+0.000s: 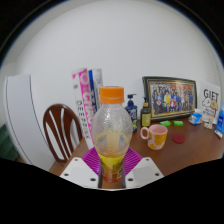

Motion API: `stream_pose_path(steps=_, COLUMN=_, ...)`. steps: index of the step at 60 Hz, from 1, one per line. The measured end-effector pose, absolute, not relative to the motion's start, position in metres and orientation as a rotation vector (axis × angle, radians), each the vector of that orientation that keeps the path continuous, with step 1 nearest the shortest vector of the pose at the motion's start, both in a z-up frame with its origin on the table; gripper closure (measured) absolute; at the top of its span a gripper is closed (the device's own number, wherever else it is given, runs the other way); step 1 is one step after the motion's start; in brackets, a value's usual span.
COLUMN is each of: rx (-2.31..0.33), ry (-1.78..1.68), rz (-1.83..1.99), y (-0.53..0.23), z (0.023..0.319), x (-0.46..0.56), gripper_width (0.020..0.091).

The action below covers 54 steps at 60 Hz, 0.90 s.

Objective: Pour water

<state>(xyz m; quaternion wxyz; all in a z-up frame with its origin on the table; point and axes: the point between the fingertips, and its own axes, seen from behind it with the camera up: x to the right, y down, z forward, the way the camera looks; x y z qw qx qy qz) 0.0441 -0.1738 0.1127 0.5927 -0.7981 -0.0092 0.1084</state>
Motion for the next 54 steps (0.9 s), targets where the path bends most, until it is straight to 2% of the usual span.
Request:
stream_pose_path(steps=11, rx=-1.775, ry=0.220, rz=0.573, y=-0.097, z=0.177, x=0.055, gripper_width=0.0850)
stream_pose_path(steps=20, rx=-1.711, ry=0.562, rz=0.956, y=-0.036, z=0.191, x=0.069, gripper_width=0.0852)
stream_pose_path(steps=29, rx=-1.562, ry=0.946, rz=1.354, y=0.011, z=0.183, x=0.089, gripper_width=0.0852)
stream_pose_path(steps=38, rx=-1.393, ry=1.241, rz=1.647, y=0.040, z=0.160, x=0.098, gripper_width=0.0852)
stream_pose_path(steps=46, rx=-1.267, ry=1.415, rz=1.801, y=0.054, z=0.137, x=0.101, gripper_width=0.0851)
stream_pose_path(steps=54, rx=-1.279, ry=1.460, rz=1.828, y=0.058, z=0.124, x=0.098, gripper_width=0.0852)
